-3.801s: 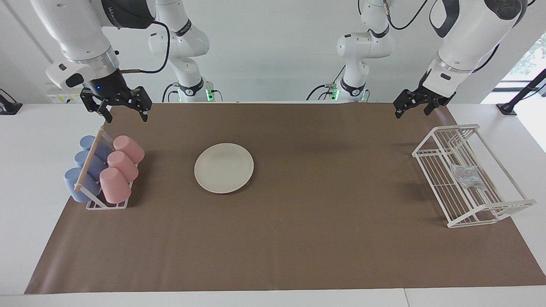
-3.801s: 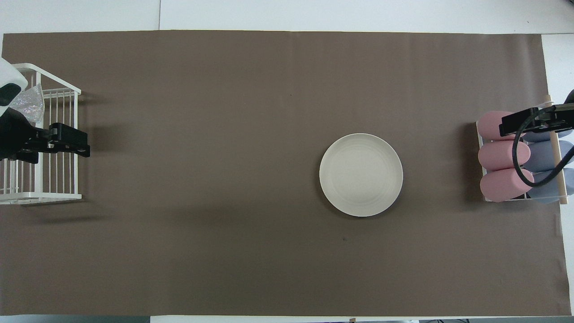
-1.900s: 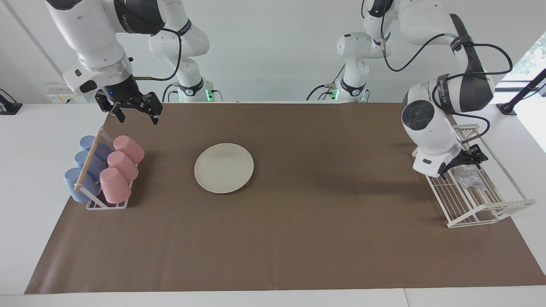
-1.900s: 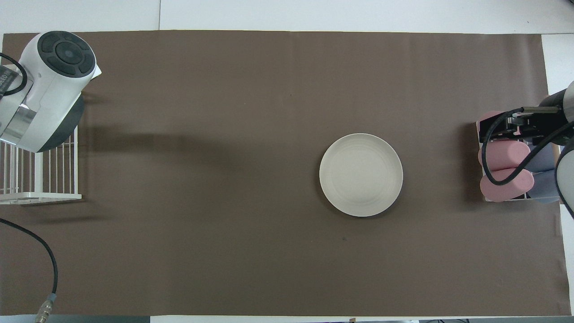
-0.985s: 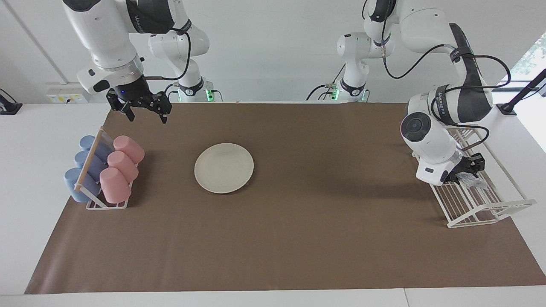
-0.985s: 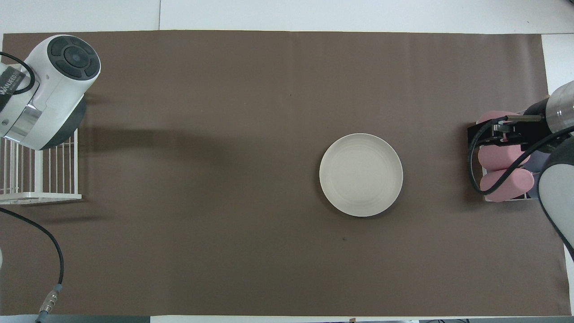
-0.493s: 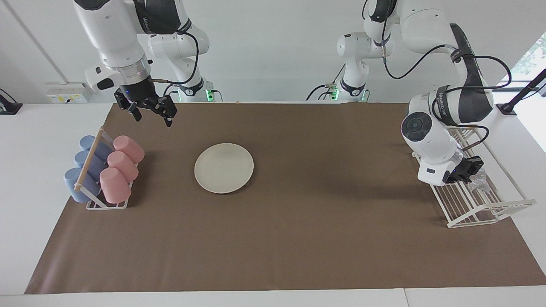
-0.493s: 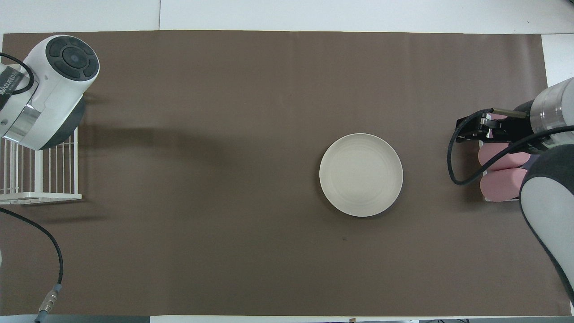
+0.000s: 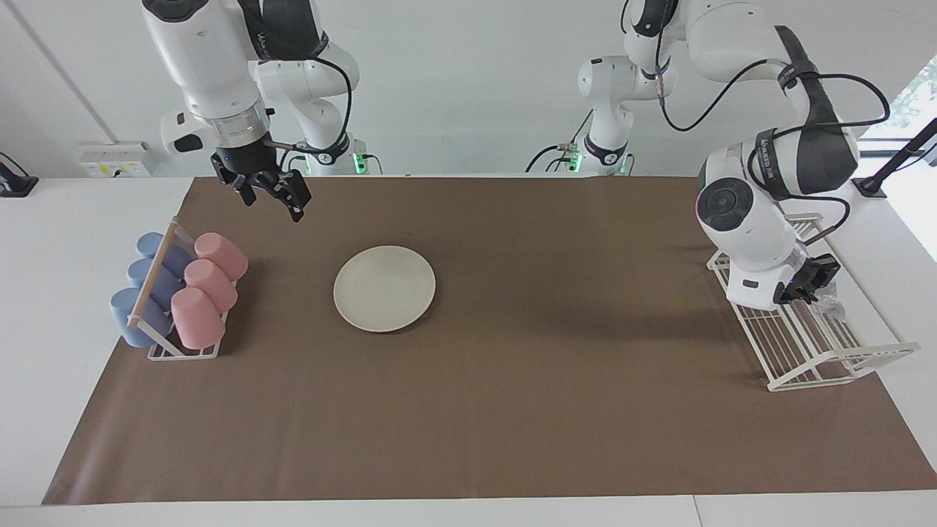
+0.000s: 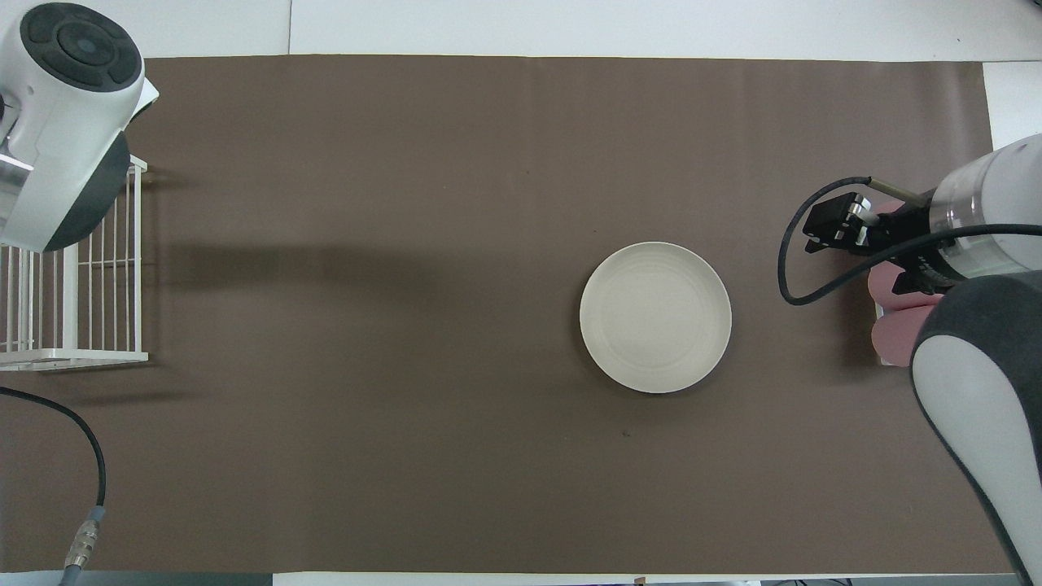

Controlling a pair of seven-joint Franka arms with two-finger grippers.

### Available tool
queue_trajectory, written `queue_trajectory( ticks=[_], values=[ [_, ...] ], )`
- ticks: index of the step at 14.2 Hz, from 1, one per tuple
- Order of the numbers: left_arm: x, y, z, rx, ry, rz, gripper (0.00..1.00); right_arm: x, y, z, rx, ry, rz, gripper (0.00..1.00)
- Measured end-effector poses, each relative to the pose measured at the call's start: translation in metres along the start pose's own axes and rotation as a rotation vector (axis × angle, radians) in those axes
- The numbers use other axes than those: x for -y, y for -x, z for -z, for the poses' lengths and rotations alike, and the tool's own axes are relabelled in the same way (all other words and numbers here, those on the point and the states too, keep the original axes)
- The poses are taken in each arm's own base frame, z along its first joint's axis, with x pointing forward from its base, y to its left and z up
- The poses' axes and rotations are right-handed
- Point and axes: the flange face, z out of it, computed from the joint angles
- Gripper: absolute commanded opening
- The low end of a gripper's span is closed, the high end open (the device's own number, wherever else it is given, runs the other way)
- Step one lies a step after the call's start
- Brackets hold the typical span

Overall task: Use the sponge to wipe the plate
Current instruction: 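Reach the left gripper into the rack while the right gripper approaches the plate, then lift the clear sponge with the left gripper while the right gripper grasps the plate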

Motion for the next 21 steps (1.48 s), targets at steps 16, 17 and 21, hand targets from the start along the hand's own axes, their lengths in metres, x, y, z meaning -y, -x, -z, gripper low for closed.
queue_trajectory(
  ticks=[16, 17, 21],
  values=[
    [0.025, 0.087, 0.102, 0.424, 1.415, 0.157, 0.00, 0.081, 0.078, 0.010, 0.099, -0.088, -0.666, 1.00],
    [0.017, 0.095, 0.098, 0.426, 1.481, 0.179, 0.00, 0.084, 0.082, 0.010, 0.100, -0.086, -0.685, 1.00],
    [-0.016, 0.128, 0.078, 0.425, 1.704, 0.302, 0.00, 0.090, 0.089, 0.011, 0.103, -0.085, -0.740, 1.00]
  ],
)
